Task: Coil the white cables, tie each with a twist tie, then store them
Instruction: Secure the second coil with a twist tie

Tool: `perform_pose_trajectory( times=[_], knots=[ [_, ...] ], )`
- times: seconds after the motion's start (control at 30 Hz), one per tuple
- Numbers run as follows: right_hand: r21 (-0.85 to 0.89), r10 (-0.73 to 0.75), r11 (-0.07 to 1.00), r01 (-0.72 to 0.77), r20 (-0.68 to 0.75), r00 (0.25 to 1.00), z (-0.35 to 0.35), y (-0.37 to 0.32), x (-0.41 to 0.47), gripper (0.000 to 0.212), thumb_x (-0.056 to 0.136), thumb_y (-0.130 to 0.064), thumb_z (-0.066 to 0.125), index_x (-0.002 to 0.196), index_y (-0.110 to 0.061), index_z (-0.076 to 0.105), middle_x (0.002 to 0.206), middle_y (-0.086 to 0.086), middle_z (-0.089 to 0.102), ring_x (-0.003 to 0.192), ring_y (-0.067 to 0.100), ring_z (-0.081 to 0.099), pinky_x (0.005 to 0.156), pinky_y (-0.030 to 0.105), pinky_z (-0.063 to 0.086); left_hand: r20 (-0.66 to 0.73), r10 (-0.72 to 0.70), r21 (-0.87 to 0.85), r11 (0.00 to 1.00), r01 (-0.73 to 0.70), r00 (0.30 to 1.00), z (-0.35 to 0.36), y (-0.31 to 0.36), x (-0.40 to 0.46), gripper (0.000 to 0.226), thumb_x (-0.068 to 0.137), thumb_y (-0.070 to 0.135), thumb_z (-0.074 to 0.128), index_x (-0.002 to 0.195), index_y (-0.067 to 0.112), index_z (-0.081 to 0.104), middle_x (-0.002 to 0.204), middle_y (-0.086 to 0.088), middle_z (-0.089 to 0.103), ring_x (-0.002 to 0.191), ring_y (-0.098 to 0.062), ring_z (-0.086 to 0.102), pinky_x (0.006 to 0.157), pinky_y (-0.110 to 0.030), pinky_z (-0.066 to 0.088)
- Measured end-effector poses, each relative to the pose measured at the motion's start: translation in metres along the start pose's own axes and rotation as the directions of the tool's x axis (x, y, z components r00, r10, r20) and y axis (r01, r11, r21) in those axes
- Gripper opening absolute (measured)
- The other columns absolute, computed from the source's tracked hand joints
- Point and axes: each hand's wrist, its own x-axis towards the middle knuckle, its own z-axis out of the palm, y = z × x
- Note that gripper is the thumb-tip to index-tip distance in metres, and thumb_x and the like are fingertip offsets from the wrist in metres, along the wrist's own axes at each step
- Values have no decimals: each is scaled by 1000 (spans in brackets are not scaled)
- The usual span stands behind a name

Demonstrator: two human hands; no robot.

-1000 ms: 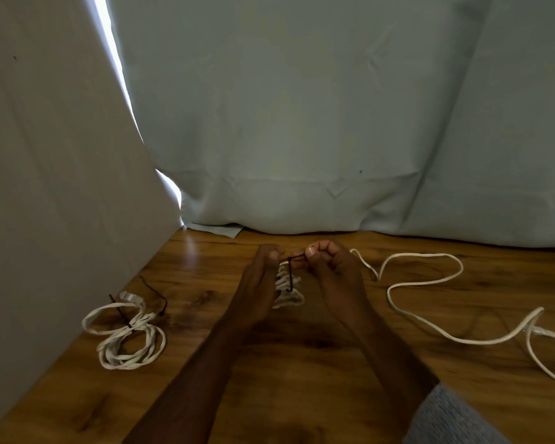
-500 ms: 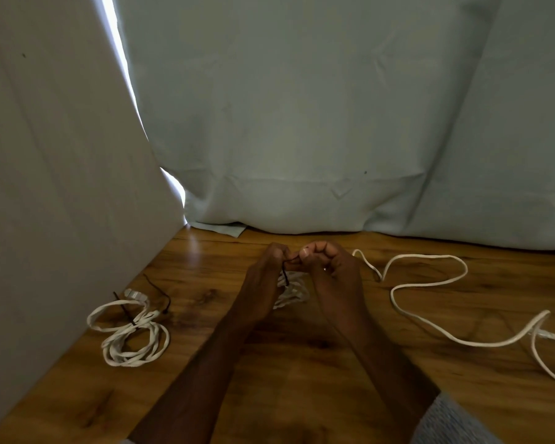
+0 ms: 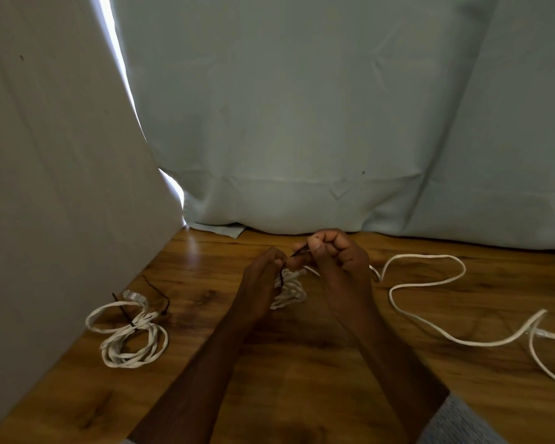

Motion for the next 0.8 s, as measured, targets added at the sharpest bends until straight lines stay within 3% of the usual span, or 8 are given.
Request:
perform_pose_trajectory(
  times=[0.1, 0.13, 0.23, 0.33, 0.43, 0.5, 0.63, 0.8],
  knots=[
    [-21, -20, 1000, 20, 20, 1000, 1, 0, 0, 20, 93, -20, 58, 92, -1, 63, 81, 11, 74, 68, 21, 72, 65, 27, 57, -29, 26, -70, 997, -28, 999, 2, 1, -1, 23, 100, 13, 40, 97, 4, 61, 90, -22, 62, 83, -39, 63, 66, -51, 52],
    [-43, -32, 999, 33, 21, 999, 1, 1, -1, 20, 94, -20, 59, 92, -1, 64, 80, 13, 74, 67, 20, 71, 64, 25, 55, -39, 23, -79, 997, -26, 999, 2, 1, -1, 24, 97, 16, 39, 94, 5, 60, 88, -23, 61, 82, -44, 61, 66, -55, 51],
    [-26, -10, 1000, 10, 15, 1000, -1, 4, -2, 15, 94, -20, 67, 100, -7, 66, 88, 16, 74, 74, 19, 72, 67, 25, 55, -64, 29, -60, 998, -33, 998, 2, -3, -2, 23, 99, 14, 38, 91, 9, 59, 85, -20, 62, 79, -41, 60, 67, -57, 50],
    [19, -11, 1000, 9, 92, 996, -6, 6, -5, 34, 89, -32, 72, 112, -7, 65, 97, 14, 75, 84, 22, 74, 74, 28, 57, -69, 3, -70, 997, -8, 998, 4, -5, -1, 21, 104, 17, 41, 95, 11, 59, 88, -21, 63, 79, -42, 62, 66, -60, 51],
    [-97, 1, 995, 11, 118, 993, -12, 12, -5, 17, 97, -5, 59, 111, -9, 67, 96, 9, 77, 88, 21, 74, 77, 27, 56, -88, 3, -62, 998, -9, 996, 3, -1, -3, 21, 99, 19, 39, 94, 10, 58, 86, -21, 62, 74, -38, 60, 62, -53, 50],
    [-263, -1, 965, 23, 84, 996, -17, 18, -3, 29, 96, 3, 58, 101, -23, 71, 94, -2, 77, 88, 13, 73, 78, 26, 55, -98, -28, -98, 995, 19, 995, 2, 2, -3, 19, 98, 14, 40, 92, 7, 57, 82, -20, 61, 67, -30, 55, 56, -47, 45],
    [-618, -102, 746, 247, 260, 960, -31, 32, -1, 26, 86, -6, 70, 100, -28, 74, 104, -12, 70, 102, 7, 65, 84, 30, 53, -102, -98, -187, 979, 77, 990, 1, 4, -2, 17, 97, 6, 41, 91, 1, 56, 78, -12, 58, 67, -20, 53, 59, -33, 42],
    [-751, -35, 491, 442, 490, 871, -31, 42, -6, 34, 88, -21, 68, 121, -29, 63, 124, -11, 54, 115, 14, 51, 91, 38, 44, -89, -149, -249, 961, 123, 985, -2, 6, -4, 20, 97, 10, 39, 88, 13, 57, 77, -7, 58, 69, -21, 51, 57, -30, 40]
  ],
)
